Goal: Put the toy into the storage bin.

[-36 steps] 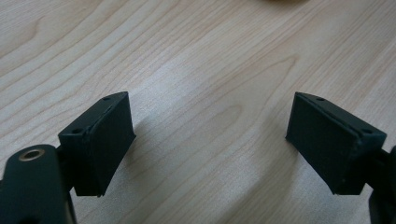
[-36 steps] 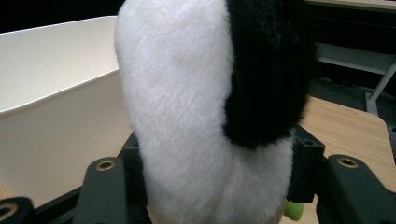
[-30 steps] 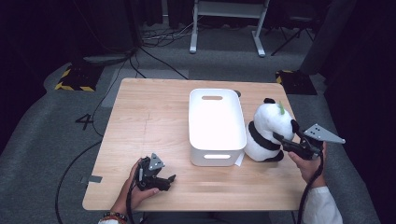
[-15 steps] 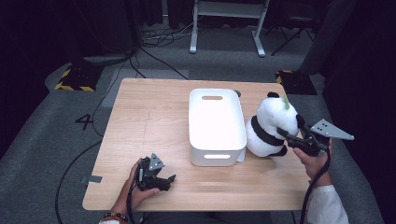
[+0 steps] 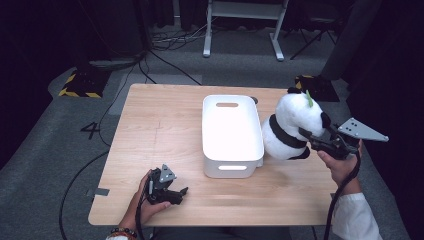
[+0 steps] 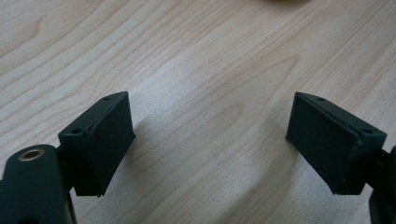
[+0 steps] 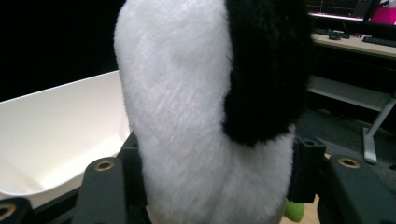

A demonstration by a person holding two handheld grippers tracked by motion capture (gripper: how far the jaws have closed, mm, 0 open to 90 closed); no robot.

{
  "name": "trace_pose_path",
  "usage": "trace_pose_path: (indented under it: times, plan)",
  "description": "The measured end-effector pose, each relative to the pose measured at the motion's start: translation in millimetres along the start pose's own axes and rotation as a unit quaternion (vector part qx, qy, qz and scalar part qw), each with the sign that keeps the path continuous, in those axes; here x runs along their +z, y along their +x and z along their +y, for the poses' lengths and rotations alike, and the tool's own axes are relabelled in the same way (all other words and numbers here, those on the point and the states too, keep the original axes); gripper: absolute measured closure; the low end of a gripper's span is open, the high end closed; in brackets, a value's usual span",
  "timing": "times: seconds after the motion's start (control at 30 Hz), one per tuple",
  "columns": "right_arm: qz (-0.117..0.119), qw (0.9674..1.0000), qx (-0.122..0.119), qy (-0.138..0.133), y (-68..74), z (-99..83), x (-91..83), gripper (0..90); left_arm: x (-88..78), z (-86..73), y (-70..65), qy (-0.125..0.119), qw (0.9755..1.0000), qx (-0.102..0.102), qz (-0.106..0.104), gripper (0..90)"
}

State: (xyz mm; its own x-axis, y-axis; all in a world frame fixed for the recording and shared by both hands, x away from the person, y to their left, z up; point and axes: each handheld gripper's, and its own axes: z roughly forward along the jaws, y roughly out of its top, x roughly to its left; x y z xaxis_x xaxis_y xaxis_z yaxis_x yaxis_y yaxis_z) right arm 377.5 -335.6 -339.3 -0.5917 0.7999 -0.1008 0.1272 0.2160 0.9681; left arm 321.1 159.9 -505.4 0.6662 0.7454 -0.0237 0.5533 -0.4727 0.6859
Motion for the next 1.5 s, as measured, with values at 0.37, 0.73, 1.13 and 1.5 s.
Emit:
trace_pose_path:
  times: [0.37,0.73,1.13,1.5]
  plan:
    - [0.002,0.9999,-0.01,-0.005,0.1,15.2,-2.2,41.0,0.0,0.0,0.0,0.0,1.0,0.0,0.0,14.9]
    - [0.002,0.9998,-0.013,-0.014,1.6,23.5,-2.0,40.8,0.0,0.0,0.0,0.0,1.0,0.0,0.0,14.9]
    - [0.012,0.9994,-0.017,-0.029,4.2,35.9,-8.0,40.7,0.1,0.2,0.2,0.0,1.0,0.0,-0.001,14.8]
    - [0.026,0.9983,-0.03,-0.042,14.7,48.0,-11.1,40.8,0.2,0.1,0.2,0.0,1.0,0.0,-0.001,14.8]
